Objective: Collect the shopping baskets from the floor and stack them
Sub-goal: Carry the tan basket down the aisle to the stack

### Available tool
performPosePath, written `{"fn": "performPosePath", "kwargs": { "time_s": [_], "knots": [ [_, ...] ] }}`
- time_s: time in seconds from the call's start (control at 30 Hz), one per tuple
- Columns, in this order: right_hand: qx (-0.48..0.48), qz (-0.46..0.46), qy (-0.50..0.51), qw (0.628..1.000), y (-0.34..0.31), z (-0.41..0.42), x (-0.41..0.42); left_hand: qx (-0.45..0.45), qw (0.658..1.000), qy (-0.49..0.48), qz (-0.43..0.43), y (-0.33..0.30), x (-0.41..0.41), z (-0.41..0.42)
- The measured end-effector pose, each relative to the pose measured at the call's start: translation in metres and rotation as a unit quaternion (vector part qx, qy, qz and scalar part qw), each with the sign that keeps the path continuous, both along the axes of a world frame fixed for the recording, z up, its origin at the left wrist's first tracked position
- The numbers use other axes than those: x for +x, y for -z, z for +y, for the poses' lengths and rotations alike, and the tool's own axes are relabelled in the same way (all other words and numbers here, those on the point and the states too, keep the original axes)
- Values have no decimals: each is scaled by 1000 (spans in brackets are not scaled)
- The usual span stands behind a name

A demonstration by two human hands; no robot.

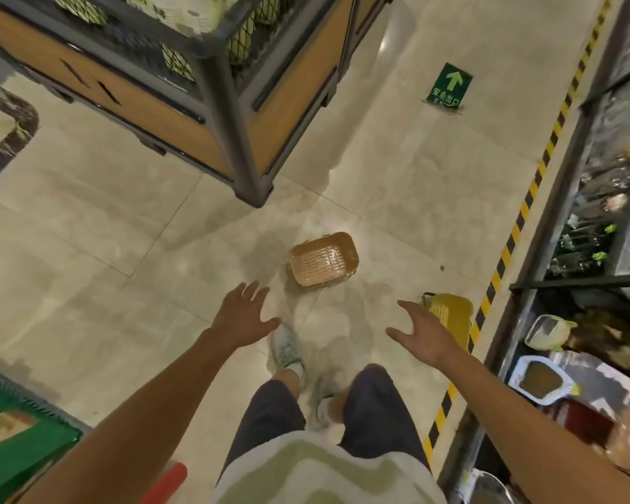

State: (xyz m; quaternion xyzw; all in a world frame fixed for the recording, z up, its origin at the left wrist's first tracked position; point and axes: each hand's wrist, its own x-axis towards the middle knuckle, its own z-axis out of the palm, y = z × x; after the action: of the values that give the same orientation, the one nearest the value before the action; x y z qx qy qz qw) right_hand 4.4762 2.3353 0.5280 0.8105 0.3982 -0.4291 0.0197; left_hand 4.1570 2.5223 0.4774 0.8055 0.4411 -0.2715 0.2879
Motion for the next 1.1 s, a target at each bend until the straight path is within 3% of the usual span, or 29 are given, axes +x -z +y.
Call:
{"fn": "performPosePath", "kwargs": {
  "time_s": [0.27, 0.6, 0.83, 1.1],
  "knots": [
    [-24, 26, -30, 999, 85, 84, 55, -47, 997, -53, 27, 76, 42, 57],
    [-35, 42, -125, 991, 355, 138, 114, -93, 979, -180, 9, 318, 88, 67],
    [-50, 93, -9, 994, 519, 147, 129, -141, 960, -241, -20, 468, 105, 57],
    [51, 168, 143, 974, 624, 143, 119, -136, 902, -348, -218, 574, 124, 44]
  ]
}}
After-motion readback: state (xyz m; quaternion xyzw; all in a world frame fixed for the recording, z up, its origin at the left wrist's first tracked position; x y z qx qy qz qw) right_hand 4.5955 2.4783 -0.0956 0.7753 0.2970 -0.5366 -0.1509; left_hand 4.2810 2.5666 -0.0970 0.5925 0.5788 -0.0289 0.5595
